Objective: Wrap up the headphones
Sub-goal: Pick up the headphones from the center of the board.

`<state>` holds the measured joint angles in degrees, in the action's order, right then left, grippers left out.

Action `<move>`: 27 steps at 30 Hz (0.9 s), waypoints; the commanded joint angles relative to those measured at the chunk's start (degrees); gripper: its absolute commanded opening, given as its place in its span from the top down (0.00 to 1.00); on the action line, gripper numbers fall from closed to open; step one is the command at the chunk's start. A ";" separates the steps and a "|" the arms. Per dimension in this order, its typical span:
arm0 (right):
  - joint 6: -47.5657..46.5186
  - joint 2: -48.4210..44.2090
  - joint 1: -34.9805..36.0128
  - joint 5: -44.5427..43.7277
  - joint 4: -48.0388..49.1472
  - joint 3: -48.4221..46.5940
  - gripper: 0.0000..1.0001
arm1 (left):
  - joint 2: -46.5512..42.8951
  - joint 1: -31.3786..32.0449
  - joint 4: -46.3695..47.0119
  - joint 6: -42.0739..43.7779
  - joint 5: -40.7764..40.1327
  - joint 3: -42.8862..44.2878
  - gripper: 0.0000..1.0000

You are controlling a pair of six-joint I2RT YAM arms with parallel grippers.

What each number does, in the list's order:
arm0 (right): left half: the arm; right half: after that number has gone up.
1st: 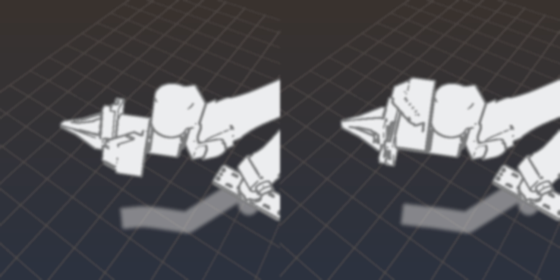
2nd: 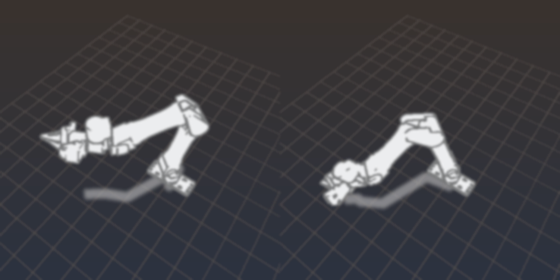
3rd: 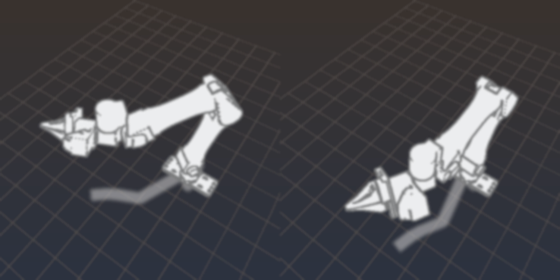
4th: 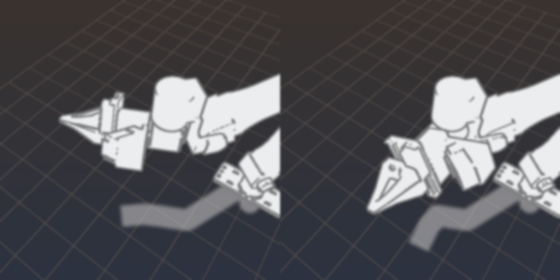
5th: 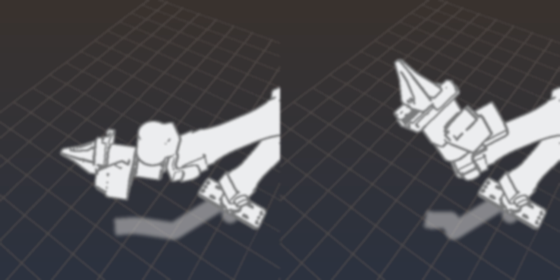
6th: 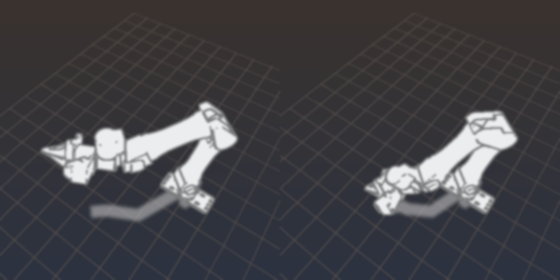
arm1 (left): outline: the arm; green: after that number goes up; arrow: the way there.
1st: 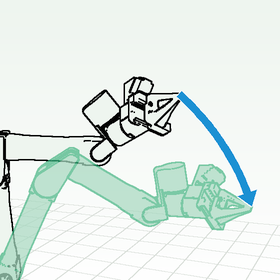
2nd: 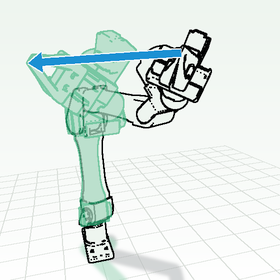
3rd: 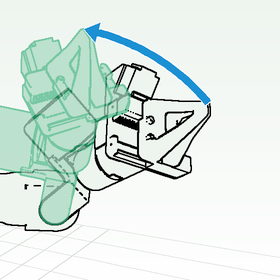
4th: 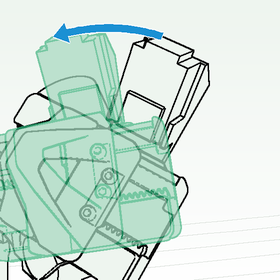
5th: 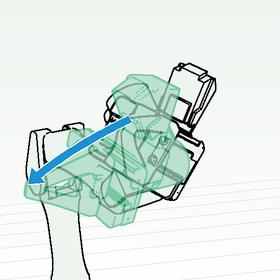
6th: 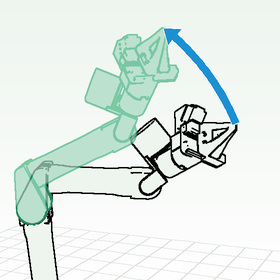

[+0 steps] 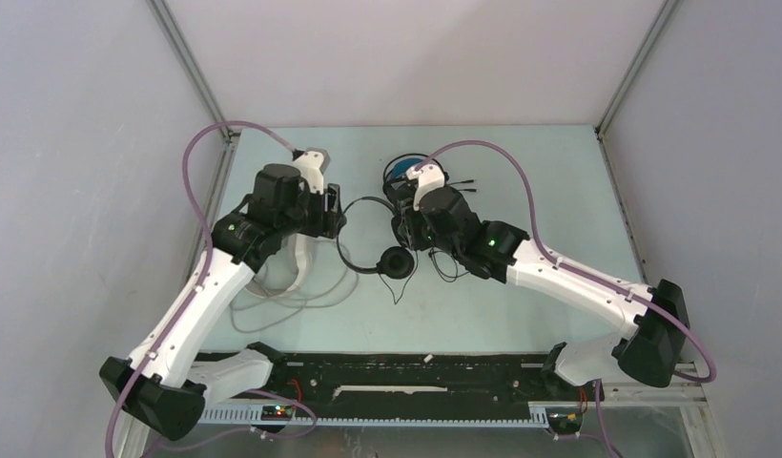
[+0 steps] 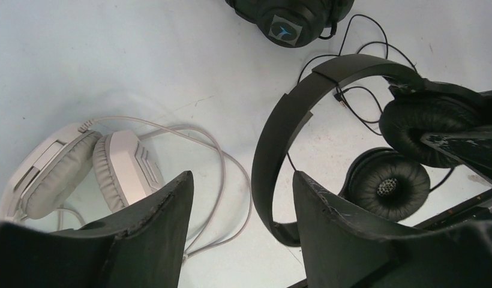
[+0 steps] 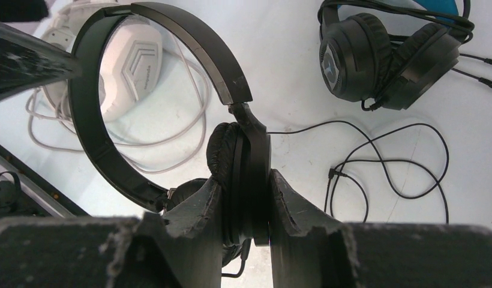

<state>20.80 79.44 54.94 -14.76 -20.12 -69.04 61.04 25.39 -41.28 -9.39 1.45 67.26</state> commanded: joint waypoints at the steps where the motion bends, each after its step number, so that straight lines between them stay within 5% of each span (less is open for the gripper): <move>1: 1.59 -2.83 -0.11 -0.07 4.91 -0.49 0.88 | 1.89 0.28 1.81 1.15 1.71 -0.97 0.36; 23: 1.95 -3.52 -0.52 4.72 6.73 -0.49 0.88 | 5.51 0.54 4.93 -0.23 -3.23 0.88 0.58; 27: 3.16 -3.13 -0.66 4.00 6.65 -0.49 0.88 | 5.66 0.67 4.43 0.34 -2.26 1.42 0.47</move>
<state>22.35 77.21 54.61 -11.00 -17.39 -69.04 67.61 25.71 -39.09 -9.47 -1.30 67.26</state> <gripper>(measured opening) 0.292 0.490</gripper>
